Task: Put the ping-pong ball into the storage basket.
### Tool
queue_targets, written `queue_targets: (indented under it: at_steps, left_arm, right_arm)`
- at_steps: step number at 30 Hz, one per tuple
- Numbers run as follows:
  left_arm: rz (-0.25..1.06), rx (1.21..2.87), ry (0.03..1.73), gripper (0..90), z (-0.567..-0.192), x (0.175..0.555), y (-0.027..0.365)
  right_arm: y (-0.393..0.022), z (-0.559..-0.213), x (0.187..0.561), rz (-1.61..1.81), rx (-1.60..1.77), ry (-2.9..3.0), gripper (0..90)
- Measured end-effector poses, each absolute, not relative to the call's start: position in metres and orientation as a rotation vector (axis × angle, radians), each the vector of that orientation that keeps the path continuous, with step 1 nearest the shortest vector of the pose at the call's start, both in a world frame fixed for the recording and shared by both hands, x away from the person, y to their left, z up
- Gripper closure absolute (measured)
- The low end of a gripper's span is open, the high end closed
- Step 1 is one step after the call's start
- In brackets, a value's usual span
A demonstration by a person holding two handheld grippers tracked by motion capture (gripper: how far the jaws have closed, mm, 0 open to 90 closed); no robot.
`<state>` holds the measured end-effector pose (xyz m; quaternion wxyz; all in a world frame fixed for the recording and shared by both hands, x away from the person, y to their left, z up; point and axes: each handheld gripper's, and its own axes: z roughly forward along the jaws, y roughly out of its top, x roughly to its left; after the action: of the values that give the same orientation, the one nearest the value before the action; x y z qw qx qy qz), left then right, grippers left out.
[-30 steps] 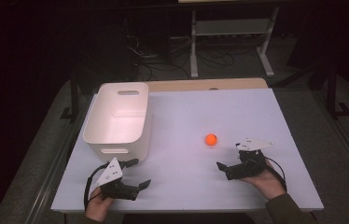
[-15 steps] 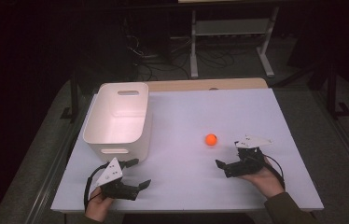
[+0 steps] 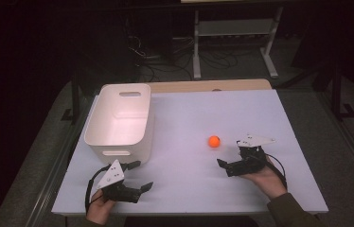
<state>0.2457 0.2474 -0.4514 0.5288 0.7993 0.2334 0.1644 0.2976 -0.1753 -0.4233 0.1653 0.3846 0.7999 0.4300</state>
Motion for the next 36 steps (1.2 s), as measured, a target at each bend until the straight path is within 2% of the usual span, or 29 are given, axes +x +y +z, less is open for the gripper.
queue_targets:
  at_steps: [36]
  left_arm:
    - [0.393, 1.911, 0.559, 14.2, -0.451, 0.246, 0.247]
  right_arm:
    - [-0.165, -0.417, 0.318, 1.258, 1.103, 2.263, 0.0]
